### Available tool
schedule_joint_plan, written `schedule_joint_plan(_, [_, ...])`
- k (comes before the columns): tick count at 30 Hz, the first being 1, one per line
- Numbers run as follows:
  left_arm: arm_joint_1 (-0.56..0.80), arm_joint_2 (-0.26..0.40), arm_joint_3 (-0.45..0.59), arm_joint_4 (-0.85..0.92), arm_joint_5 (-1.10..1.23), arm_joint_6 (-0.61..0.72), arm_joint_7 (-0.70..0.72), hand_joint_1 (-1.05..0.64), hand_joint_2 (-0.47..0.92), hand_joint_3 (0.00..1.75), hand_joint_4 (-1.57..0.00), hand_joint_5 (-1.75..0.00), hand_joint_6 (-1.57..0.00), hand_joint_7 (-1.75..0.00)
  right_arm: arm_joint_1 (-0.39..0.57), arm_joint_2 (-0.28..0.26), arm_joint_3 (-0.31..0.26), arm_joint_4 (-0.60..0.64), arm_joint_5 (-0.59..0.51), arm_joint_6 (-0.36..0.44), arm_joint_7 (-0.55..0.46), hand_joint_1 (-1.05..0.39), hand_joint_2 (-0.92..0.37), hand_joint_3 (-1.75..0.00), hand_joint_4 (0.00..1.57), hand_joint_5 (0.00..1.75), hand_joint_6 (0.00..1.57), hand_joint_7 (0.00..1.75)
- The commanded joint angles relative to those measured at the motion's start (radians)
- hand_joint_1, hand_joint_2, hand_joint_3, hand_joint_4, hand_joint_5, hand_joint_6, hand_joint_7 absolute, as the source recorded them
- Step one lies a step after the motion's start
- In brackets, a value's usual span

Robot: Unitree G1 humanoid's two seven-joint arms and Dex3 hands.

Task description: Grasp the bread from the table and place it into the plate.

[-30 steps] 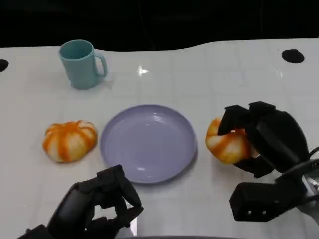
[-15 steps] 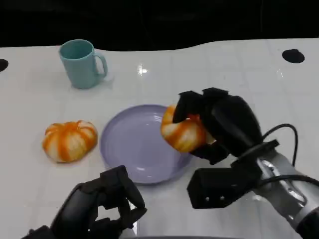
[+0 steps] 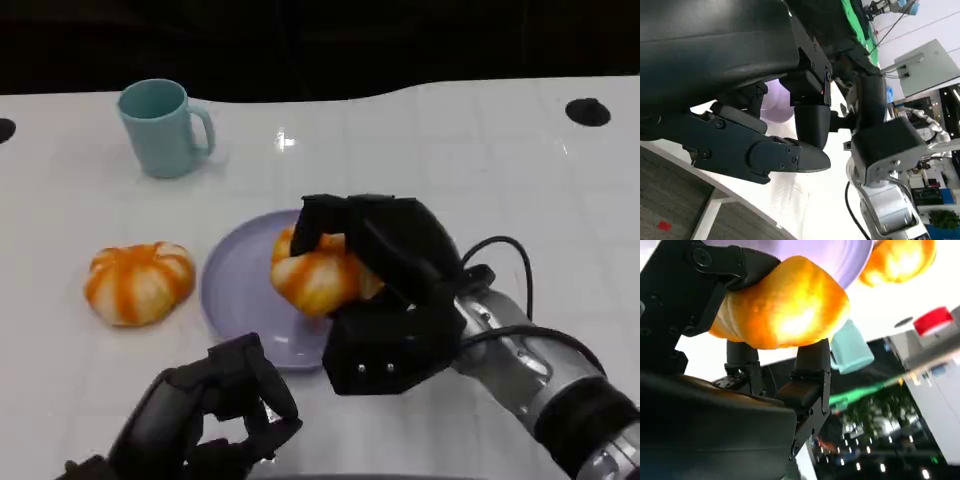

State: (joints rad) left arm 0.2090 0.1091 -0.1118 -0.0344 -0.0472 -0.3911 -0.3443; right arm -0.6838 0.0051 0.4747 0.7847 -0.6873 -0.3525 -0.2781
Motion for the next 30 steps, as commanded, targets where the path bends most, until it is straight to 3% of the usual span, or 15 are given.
schedule_joint_plan(1, [0.006,0.009,0.002,-0.010,-0.002,0.006,0.008,-0.54,0.92,0.31,-0.70,-1.75,-0.61,-1.56,-0.052,-0.018,0.039,-0.004,-0.010,0.054,0.135,-0.30,-0.79,-0.34,0.45,0.65,0.57,0.21])
schedule_joint_plan(3, [0.008,0.010,0.001,-0.014,-0.001,0.009,0.009,-0.53,0.92,0.31,-0.70,-1.75,-0.61,-1.56,-0.055,-0.026,0.053,-0.014,-0.012,0.073,0.189,-0.37,-0.87,-0.20,0.30,0.49,0.47,0.08])
schedule_joint_plan(5, [0.007,0.010,0.001,-0.015,0.002,0.007,0.011,-0.53,0.92,0.31,-0.70,-1.75,-0.60,-1.55,-0.052,-0.028,0.062,-0.030,-0.017,0.101,0.233,-0.51,-0.91,-0.19,0.08,0.42,0.31,0.02])
schedule_joint_plan(7, [0.006,0.009,0.001,-0.013,0.003,0.004,0.012,-0.53,0.92,0.32,-0.70,-1.75,-0.61,-1.55,-0.042,-0.033,0.066,-0.058,-0.018,0.127,0.269,-0.62,-0.92,-0.21,0.02,0.27,0.22,0.01])
schedule_joint_plan(15, [0.003,0.011,0.002,-0.009,-0.001,0.000,0.008,-0.53,0.92,0.32,-0.69,-1.75,-0.61,-1.55,-0.002,-0.068,0.067,-0.177,-0.001,0.196,0.397,-0.75,-0.92,-0.28,0.00,0.08,0.14,0.01])
schedule_joint_plan(26, [-0.001,0.011,0.004,-0.002,-0.002,0.002,0.008,-0.53,0.92,0.32,-0.70,-1.75,-0.60,-1.54,0.113,-0.159,0.027,-0.420,0.053,0.198,0.479,-0.74,-0.92,-0.24,0.05,0.15,0.18,0.02])
schedule_joint_plan(30, [0.002,0.013,0.004,-0.008,-0.007,0.014,0.005,-0.53,0.92,0.32,-0.70,-1.75,-0.60,-1.54,0.188,-0.208,-0.015,-0.508,0.109,0.137,0.473,-0.68,-0.92,-0.19,0.11,0.27,0.24,0.05])
